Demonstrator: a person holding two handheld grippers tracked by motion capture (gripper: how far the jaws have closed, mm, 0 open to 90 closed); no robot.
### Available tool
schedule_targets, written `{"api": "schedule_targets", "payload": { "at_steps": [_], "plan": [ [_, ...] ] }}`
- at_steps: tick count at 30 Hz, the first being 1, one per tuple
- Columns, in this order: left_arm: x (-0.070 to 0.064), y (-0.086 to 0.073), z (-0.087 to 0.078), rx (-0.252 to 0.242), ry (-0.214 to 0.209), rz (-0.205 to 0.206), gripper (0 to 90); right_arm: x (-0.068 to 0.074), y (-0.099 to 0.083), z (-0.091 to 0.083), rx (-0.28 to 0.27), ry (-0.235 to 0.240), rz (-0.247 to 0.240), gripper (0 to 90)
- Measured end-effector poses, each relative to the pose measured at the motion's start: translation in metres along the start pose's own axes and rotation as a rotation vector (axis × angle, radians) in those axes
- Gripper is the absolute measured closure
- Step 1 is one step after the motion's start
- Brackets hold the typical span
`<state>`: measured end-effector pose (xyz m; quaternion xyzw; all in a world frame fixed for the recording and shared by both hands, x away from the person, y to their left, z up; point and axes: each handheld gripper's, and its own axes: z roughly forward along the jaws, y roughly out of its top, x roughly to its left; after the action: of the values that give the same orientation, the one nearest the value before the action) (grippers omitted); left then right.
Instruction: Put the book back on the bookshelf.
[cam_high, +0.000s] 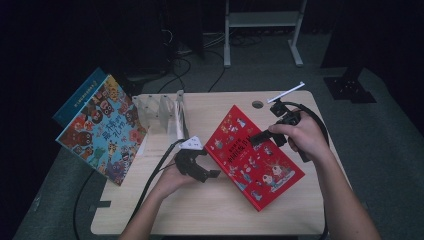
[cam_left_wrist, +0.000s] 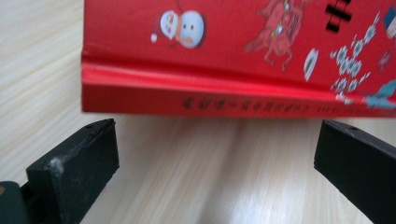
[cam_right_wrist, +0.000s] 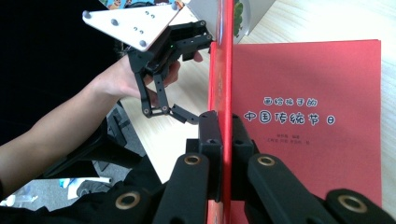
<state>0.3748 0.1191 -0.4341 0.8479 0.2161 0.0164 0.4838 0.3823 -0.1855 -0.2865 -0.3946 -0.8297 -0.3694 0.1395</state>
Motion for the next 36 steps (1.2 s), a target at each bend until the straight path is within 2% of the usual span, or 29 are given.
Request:
{"api": "schedule_targets", "payload": {
  "at_steps": [4,10,13,17,19,26,29,32,36],
  "plan": [
    [0.002,0.004,-0.002,-0.031,-0.026,-0.006,0.0,0.001,0.000,-0.002,-0.004,0.011,-0.009,87.7],
    [0.004,0.009,-0.006,-0.043,-0.037,-0.009,0.0,0.003,0.001,0.002,0.004,0.029,-0.026,87.7],
    [0.005,0.009,-0.009,-0.063,-0.070,-0.047,0.0,0.004,0.001,0.002,-0.005,0.037,-0.032,87.7],
    [0.006,0.011,-0.009,-0.059,-0.091,-0.053,0.0,0.005,0.001,0.003,-0.010,0.046,-0.040,87.7],
    [0.007,0.013,-0.013,-0.082,-0.100,-0.076,0.0,0.006,0.001,0.005,-0.022,0.048,-0.058,87.7],
    [0.008,0.021,-0.025,-0.080,-0.097,-0.060,0.0,0.004,-0.003,0.005,-0.066,0.071,-0.085,87.7],
    [0.006,0.023,-0.027,-0.072,-0.116,-0.052,3.1,0.003,-0.007,0.006,-0.090,0.093,-0.101,87.7],
    [0.006,0.024,-0.030,-0.091,-0.093,-0.042,5.5,0.001,-0.010,0.008,-0.118,0.101,-0.106,87.7],
    [0.007,0.026,-0.036,-0.116,-0.096,-0.044,11.0,-0.003,-0.015,0.009,-0.157,0.119,-0.125,87.7]
  ]
}}
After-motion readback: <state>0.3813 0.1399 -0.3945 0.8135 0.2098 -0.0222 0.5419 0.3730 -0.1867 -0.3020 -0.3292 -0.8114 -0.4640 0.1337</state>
